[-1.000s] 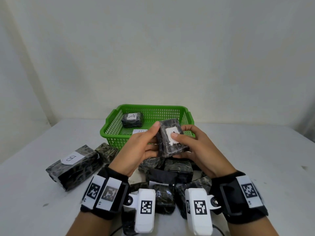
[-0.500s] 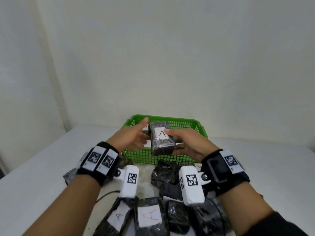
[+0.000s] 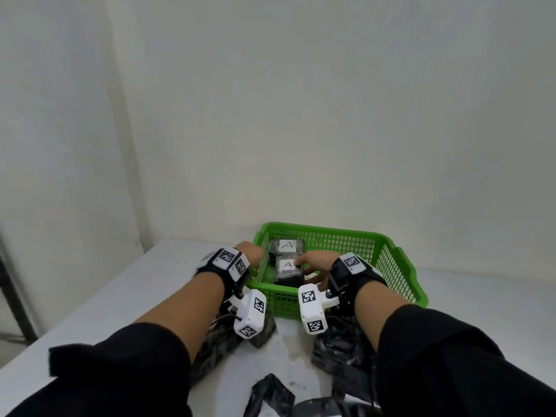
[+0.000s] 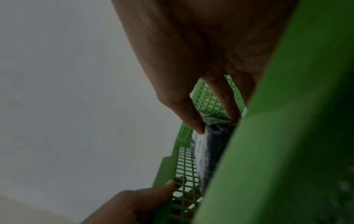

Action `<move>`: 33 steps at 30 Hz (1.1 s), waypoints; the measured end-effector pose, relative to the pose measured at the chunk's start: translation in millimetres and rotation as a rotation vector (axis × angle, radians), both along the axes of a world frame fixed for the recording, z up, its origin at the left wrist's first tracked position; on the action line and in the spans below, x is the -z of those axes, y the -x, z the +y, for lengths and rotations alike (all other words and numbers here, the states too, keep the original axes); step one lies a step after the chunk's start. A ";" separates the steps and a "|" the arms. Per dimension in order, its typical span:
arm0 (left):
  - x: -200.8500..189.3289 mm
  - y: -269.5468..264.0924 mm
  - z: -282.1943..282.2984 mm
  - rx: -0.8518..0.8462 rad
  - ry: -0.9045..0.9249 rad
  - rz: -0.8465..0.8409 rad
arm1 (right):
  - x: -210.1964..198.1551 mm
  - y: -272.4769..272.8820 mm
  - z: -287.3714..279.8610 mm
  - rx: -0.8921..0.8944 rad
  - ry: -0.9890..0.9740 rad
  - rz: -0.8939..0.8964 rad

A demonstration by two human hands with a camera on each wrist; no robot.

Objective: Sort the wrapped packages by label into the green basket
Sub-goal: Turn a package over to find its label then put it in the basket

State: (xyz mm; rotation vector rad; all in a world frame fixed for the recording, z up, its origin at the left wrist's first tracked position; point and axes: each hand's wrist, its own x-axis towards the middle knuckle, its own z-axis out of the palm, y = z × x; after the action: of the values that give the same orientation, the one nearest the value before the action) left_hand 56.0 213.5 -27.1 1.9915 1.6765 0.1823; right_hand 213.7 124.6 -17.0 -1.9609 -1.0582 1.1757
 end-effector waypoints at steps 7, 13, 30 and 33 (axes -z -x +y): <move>5.1 0.1 7.0 0.187 -0.146 0.262 | -1.4 19.4 14.6 -0.011 0.019 -0.048; 3.9 0.1 3.8 0.303 -0.256 0.409 | 1.5 31.3 23.9 0.022 -0.004 -0.061; 7.6 4.5 3.5 0.309 -0.240 0.349 | -1.8 40.6 26.3 0.008 0.016 -0.197; 0.8 6.0 -4.0 0.304 -0.208 0.321 | -1.0 38.7 24.7 0.017 -0.028 -0.207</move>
State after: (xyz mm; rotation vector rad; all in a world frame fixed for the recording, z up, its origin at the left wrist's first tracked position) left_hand 50.0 209.5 -27.9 2.5126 1.5620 -0.0810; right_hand 175.0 149.3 -16.0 -2.0992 -1.1521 0.9582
